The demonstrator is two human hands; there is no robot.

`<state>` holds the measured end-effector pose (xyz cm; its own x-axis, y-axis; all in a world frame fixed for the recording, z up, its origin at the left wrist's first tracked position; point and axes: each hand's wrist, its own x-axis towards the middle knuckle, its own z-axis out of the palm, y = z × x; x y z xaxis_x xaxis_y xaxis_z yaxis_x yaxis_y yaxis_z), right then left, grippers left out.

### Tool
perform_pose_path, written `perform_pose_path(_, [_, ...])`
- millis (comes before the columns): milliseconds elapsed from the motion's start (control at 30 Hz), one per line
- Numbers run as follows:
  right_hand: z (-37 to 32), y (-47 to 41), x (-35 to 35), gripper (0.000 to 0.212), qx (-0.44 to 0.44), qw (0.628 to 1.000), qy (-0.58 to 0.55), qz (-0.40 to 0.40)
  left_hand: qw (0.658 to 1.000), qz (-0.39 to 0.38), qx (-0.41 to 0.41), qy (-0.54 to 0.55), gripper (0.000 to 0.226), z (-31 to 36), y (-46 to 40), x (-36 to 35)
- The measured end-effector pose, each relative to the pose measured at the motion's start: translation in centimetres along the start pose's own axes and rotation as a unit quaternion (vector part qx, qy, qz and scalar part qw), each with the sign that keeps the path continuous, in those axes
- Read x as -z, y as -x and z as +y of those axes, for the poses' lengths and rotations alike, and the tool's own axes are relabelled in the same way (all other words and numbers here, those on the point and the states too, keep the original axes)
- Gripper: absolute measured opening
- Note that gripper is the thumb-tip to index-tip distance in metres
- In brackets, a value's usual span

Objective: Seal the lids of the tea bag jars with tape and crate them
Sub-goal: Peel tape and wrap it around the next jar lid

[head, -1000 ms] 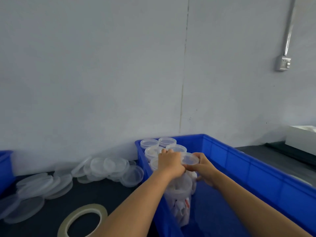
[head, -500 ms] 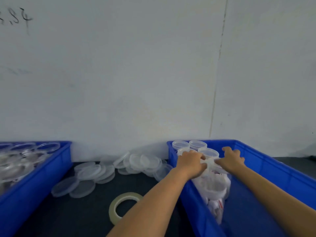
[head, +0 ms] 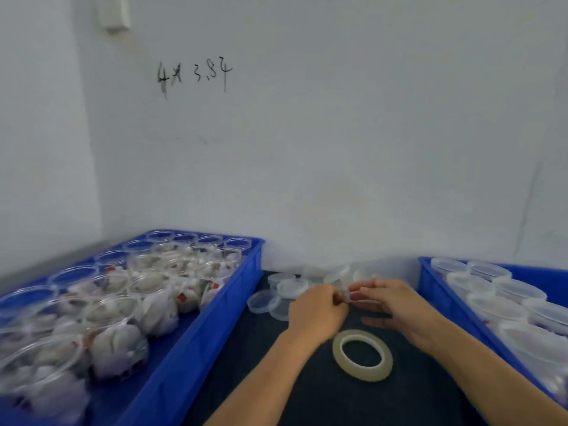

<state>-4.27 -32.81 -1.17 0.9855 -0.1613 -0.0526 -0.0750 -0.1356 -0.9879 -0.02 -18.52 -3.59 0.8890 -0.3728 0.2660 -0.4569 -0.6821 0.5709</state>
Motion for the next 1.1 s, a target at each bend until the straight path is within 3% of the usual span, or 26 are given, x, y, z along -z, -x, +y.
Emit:
perform_pose_path(133, [0.0,-1.4,-6.6,0.020,-0.007,0.999,-0.022,-0.046,0.993,0.041,0.041,-0.100,0.025,-5.2,2.7,4.3])
perform_pose_path(333, [-1.0,-3.9,-16.0,0.020,0.005,0.996,-0.024,-0.086,0.980,0.073,0.075,-0.169,0.020,-10.4,4.3,10.6])
perform_pose_path(500, [-1.5,-6.0,-21.0,0.025,0.029,0.996,0.019,-0.082,0.978,0.095,0.125,-0.138,0.021,-15.0,2.0,13.4])
perform_pose_path(600, [-1.1,-7.9,-22.3,0.020,0.068,0.993,0.075,-0.065,0.977,0.065,0.162,-0.122,0.030,-17.8,-0.1,13.7])
perform_pose_path(867, [-0.3,-13.5,-23.2,0.043,0.105,0.973,0.194,-0.061,0.984,0.009,0.163,-0.075,0.056,-22.7,-4.0,12.4])
perform_pose_path(967, [-0.5,-14.8,-24.2,0.044,0.114,0.961,0.241,-0.074,0.985,0.018,0.158,-0.062,0.037,-23.7,-5.1,11.9])
perform_pose_path(1100, [0.1,-15.7,-25.6,0.023,0.111,0.932,0.337,-0.070,0.987,0.064,0.136,-0.055,0.020,-24.7,-5.6,11.0])
